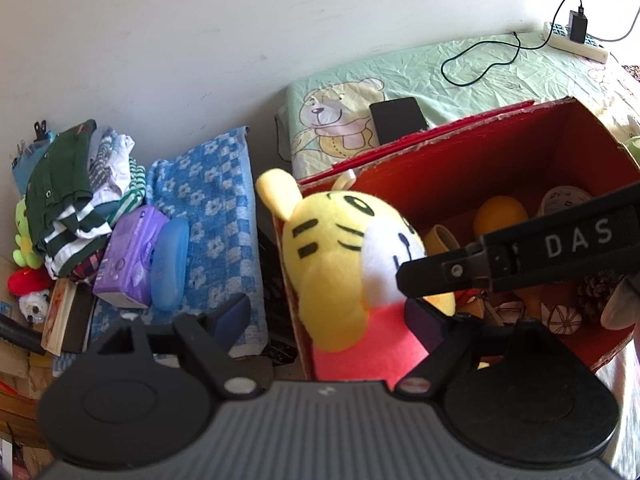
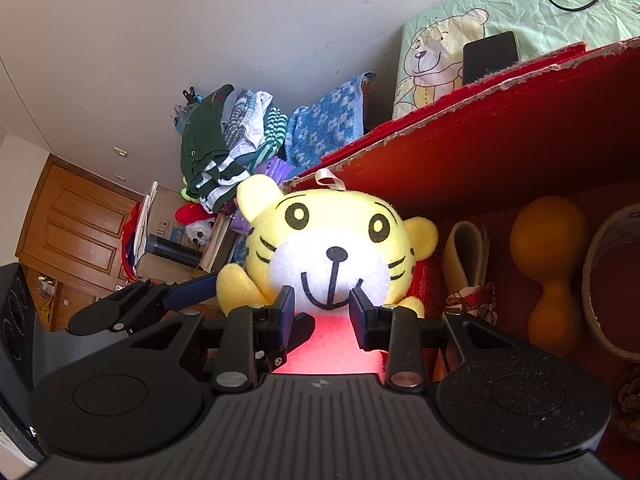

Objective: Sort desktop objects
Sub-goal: 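Carry the tiger plush with the right tool over the red box, then lower the tiger into the red box and open the right tool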

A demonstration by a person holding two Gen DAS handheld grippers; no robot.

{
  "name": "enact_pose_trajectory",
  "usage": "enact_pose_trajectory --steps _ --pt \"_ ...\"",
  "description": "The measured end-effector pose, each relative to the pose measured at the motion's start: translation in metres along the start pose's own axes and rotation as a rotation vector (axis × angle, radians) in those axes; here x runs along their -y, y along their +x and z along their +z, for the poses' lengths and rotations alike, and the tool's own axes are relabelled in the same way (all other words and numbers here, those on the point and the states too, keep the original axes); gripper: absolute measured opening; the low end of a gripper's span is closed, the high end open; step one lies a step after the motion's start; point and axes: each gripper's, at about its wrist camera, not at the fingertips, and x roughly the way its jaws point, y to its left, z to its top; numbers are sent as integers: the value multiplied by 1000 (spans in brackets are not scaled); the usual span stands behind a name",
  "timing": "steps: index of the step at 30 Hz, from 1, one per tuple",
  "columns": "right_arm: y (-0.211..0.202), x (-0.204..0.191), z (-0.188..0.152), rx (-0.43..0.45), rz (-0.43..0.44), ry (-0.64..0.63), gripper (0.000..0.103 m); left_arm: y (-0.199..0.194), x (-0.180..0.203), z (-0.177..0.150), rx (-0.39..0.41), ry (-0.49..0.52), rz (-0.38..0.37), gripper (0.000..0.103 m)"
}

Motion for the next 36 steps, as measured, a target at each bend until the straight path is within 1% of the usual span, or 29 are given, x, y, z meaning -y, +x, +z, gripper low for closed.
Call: enact_pose_trajectory --steps 3,7,10,11,13,16,17,19,22,24,27,29,31,33,36 --pt "-1 3 1 3 -8 5 34 1 0 0 1 4 17 90" --pt "-4 5 1 12 -22 -3 34 -3 0 -1 9 2 33 91" --pt "-7 7 1 18 -18 4 34 -9 -2 -2 20 -7 31 91" --pt "-8 8 1 21 -16 7 34 -11 -4 -3 26 -14 24 92" --pt "-10 9 0 27 -17 11 34 -15 -8 -4 34 -32 15 97" --pt "-11 11 -1 35 -22 14 34 -18 -15 -8 31 -70 25 96" --pt "-13 11 -2 41 -22 12 34 -20 -20 -10 26 -94 17 96" --pt "-16 11 -5 55 -24 3 34 -26 -31 -13 22 -163 -19 93" --pt "-22 11 -9 77 -31 -19 34 -43 -47 -17 58 -270 -101 93" --pt "-27 12 -11 90 -27 -21 34 -55 -50 -17 98 -310 -146 93" --pt "-40 16 -14 121 11 -6 34 -71 -43 -13 160 -348 -216 95" --pt "-55 19 -16 155 27 -1 34 -79 -32 -8 197 -357 -274 96" --pt "-70 23 -17 184 31 -3 34 -82 -15 -1 220 -341 -340 97" --pt "-91 28 -18 215 27 -13 34 -85 8 8 229 -301 -376 97" --pt "-129 40 -21 271 11 -38 34 -89 49 23 230 -232 -409 97"
